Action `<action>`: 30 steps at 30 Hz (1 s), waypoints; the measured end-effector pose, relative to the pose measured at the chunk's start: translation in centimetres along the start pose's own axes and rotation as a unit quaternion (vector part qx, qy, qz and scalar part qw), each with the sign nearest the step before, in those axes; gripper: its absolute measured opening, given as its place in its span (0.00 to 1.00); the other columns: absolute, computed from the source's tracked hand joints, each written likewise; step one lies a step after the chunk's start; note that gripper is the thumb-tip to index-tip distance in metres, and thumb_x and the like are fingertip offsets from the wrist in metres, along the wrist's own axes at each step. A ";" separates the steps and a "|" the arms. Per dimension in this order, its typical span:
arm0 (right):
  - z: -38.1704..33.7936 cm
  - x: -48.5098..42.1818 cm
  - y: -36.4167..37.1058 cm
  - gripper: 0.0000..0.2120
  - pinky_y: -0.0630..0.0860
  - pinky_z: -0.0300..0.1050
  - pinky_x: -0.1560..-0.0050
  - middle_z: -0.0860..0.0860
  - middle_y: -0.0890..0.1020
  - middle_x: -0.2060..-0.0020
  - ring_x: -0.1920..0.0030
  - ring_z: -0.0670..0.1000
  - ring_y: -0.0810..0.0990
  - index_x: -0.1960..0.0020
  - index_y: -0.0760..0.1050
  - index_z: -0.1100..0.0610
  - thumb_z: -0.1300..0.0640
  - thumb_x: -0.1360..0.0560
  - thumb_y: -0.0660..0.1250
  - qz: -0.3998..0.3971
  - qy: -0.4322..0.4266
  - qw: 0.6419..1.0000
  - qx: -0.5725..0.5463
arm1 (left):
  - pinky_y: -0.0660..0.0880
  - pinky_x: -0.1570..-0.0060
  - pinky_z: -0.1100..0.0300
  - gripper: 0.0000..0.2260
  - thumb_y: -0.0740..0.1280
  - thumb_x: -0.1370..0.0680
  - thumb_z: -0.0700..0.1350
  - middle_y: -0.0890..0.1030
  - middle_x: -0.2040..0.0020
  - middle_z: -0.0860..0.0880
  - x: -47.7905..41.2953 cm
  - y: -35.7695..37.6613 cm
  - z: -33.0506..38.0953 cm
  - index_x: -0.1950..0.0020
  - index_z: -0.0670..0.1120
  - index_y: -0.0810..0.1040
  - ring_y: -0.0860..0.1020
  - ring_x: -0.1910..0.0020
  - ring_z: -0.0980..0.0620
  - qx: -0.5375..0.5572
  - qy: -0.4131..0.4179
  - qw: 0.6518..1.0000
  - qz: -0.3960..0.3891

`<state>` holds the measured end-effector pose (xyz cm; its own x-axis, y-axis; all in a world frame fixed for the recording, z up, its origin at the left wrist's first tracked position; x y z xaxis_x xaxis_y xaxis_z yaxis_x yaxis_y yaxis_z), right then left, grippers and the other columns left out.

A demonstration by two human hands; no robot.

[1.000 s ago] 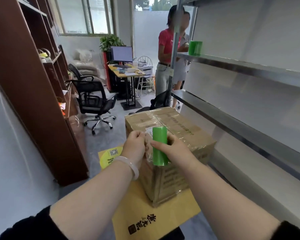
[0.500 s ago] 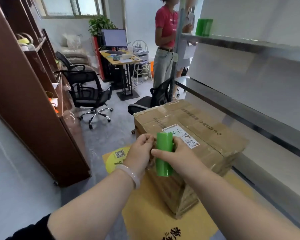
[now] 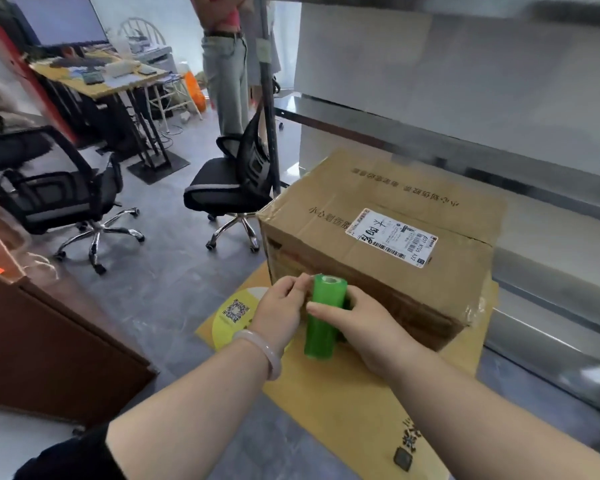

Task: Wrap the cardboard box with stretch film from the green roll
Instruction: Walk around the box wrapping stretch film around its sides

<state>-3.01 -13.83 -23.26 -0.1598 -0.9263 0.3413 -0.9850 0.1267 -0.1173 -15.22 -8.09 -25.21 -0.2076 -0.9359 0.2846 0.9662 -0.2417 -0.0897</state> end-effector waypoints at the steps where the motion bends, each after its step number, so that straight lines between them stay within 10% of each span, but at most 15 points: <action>1: 0.2 0.0 0.0 0.24 0.79 0.50 0.45 0.47 0.85 0.53 0.49 0.48 0.83 0.45 0.78 0.48 0.44 0.39 0.76 0.004 -0.002 1.000 0.001 | 0.69 0.60 0.54 0.15 0.63 0.18 0.55 0.74 0.65 0.47 -0.1 0.0 -0.2 0.58 0.47 0.78 0.71 0.63 0.49 -0.006 0.003 1.000 0.001; 6: 1.2 -0.3 -0.2 0.23 0.78 0.51 0.46 0.53 0.85 0.51 0.49 0.51 0.83 0.45 0.78 0.53 0.50 0.39 0.78 0.006 0.010 0.999 -0.052 | 0.75 0.58 0.44 0.14 0.61 0.21 0.58 0.77 0.63 0.46 -0.6 -0.5 -0.8 0.58 0.50 0.77 0.75 0.61 0.47 -0.013 0.028 0.999 0.036; 21: 2.5 -2.7 3.9 0.25 0.76 0.41 0.52 0.50 0.81 0.50 0.49 0.48 0.80 0.46 0.72 0.45 0.55 0.37 0.79 0.127 0.023 0.989 -0.075 | 0.72 0.77 0.63 0.13 0.58 0.15 0.49 0.71 0.74 0.53 -6.9 -5.7 -2.9 0.54 0.45 0.75 0.73 0.73 0.53 0.023 0.001 1.000 0.011; 30: 2.4 -4.6 7.1 0.16 0.75 0.45 0.48 0.48 0.78 0.50 0.50 0.47 0.78 0.53 0.70 0.41 0.50 0.32 0.76 0.314 -0.003 0.949 0.020 | 0.79 0.62 0.51 0.14 0.57 0.16 0.52 0.74 0.65 0.47 -13.2 -7.8 -3.5 0.52 0.46 0.76 0.73 0.67 0.49 -0.004 -0.008 0.999 -0.034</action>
<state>-9.13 -9.55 -27.85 -0.7136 -0.6752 0.1866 -0.6928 0.6408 -0.3307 -20.56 5.29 -31.64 -0.2704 -0.9132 0.3048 0.9488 -0.3065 -0.0766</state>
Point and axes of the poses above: each hand's wrist, its own x-axis away from the middle knuckle, its own y-axis out of the palm, z = x × y, the point moved 4 cm from there along -x, towards the middle knuckle
